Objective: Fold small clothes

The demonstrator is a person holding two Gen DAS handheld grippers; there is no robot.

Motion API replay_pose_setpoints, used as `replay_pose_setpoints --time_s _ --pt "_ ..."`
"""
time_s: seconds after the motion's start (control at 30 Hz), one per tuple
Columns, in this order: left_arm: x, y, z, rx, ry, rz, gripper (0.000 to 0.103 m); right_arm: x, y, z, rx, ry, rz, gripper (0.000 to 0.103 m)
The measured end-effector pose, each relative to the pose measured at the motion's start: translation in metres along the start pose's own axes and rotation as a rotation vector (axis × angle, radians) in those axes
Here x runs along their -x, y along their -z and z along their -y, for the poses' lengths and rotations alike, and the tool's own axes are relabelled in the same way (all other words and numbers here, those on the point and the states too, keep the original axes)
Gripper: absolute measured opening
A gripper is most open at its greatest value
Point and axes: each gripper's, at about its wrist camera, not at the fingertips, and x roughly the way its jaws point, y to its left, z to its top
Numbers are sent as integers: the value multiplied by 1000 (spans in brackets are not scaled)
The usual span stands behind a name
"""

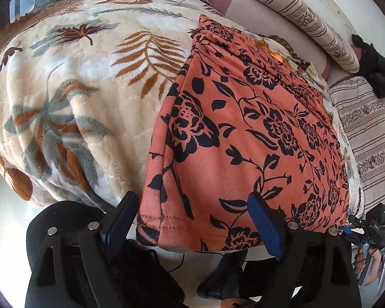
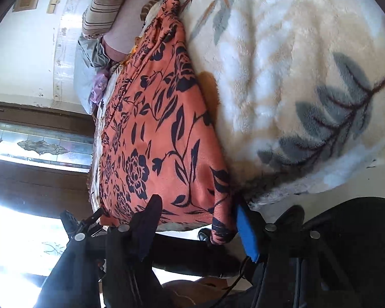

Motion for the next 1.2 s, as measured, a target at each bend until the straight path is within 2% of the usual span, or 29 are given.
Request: replay_pose_setpoints --time_s 0.07,0.2,0.33,0.4,0.47,0.5,0.57,0.67,0.73,0.77,0.83,0.87,0.9,0.97,1.1,1.2 --pt "6 2 -3 -13 -8 21 87 -2 1 -2 20 28 14 60" --pt "10 1 -16 37 -26 25 87 -8 -1 -5 35 53 17 60" --pt "18 3 -12 9 2 31 86 -14 -2 -11 60 81 3 62" --pt "14 2 -4 -51 -31 14 69 -13 -2 -12 58 81 5 58" --pt "1 1 -3 -71 -93 -45 21 -14 -2 -13 55 93 -4 37" --pt "-5 0 -6 -58 -107 -66 14 -14 -2 -12 55 115 -18 28" --pt "-6 -1 -8 -36 -92 -66 11 -14 -3 -9 48 139 -36 23" --pt "4 -3 -1 -59 -72 -24 11 -6 -6 -11 54 159 -10 23" --pt "5 -4 1 -73 -69 -14 19 -4 -8 -12 58 173 6 27" --pt "2 -4 1 -76 -76 -19 30 -7 -9 -11 50 161 -12 27" --pt "-2 -5 -1 -68 -82 -23 32 -13 -10 -12 57 171 -41 27" --pt "-4 -6 -2 -67 -81 -37 30 -15 -9 -13 64 178 -53 27" --pt "-5 -7 -2 -72 -83 -43 7 -17 -9 -13 62 180 -66 23" --pt "-3 -8 2 -83 -79 -35 8 -15 -8 -16 57 188 -62 9" --pt "30 -14 10 -90 -29 47 8 12 -7 -35 52 104 16 7" --pt "35 -21 8 -63 2 57 8 17 -8 -35 28 52 29 7"
